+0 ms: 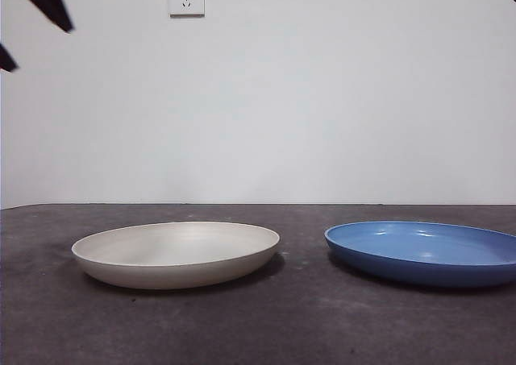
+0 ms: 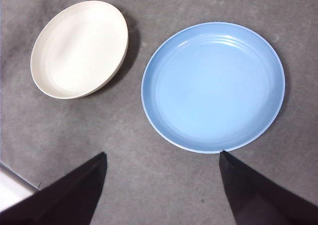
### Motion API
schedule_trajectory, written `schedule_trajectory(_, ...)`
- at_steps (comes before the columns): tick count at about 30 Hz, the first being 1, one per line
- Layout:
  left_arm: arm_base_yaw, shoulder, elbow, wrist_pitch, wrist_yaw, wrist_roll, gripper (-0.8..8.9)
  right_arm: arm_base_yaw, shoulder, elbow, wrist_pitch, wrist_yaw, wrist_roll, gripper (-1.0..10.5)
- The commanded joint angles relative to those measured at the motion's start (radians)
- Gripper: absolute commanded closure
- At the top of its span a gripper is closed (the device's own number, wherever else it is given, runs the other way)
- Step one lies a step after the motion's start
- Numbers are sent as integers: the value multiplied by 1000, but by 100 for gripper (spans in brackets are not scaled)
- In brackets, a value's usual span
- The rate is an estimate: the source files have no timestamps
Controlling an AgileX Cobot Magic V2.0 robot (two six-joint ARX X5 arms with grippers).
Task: Pick up the white plate, put it on the blue plate, put it on desk
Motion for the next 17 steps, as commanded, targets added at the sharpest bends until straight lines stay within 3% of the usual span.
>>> schedule_trajectory(1,-23,101,60,10,-39,-9,409,3,8,19,7,0,15,582)
schedule_trajectory(4,-43,201,97,19,-82,-9,409,3,8,19,8,0,18,582)
schedule_trajectory(17,-45,509,108,157,-86,-10,411,3,8,19,10,0,18,582)
